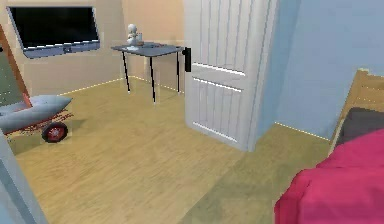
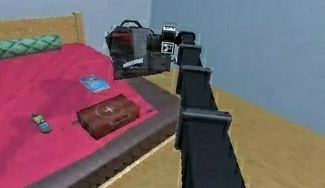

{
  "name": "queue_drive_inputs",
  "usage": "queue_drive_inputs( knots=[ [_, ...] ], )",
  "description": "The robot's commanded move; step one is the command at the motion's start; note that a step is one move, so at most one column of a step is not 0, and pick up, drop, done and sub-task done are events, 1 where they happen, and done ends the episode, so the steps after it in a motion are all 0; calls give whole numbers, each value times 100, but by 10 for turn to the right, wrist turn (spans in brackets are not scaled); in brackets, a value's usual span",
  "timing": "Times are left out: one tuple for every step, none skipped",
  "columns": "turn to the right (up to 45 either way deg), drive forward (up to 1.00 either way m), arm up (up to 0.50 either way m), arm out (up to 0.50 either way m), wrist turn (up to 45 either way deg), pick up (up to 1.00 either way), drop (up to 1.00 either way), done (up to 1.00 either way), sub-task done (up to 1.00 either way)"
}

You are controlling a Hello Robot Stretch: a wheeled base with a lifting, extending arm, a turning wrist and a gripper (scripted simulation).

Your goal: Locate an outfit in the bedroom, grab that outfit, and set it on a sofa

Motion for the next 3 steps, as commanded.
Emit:
queue_drive_inputs(
  knots=[
    [-90,0,0,0,0,0,0,0,0],
    [0,75,0,0,0,0,0,0,0],
    [-360,0,0,0,0,0,0,0,0]
  ],
)
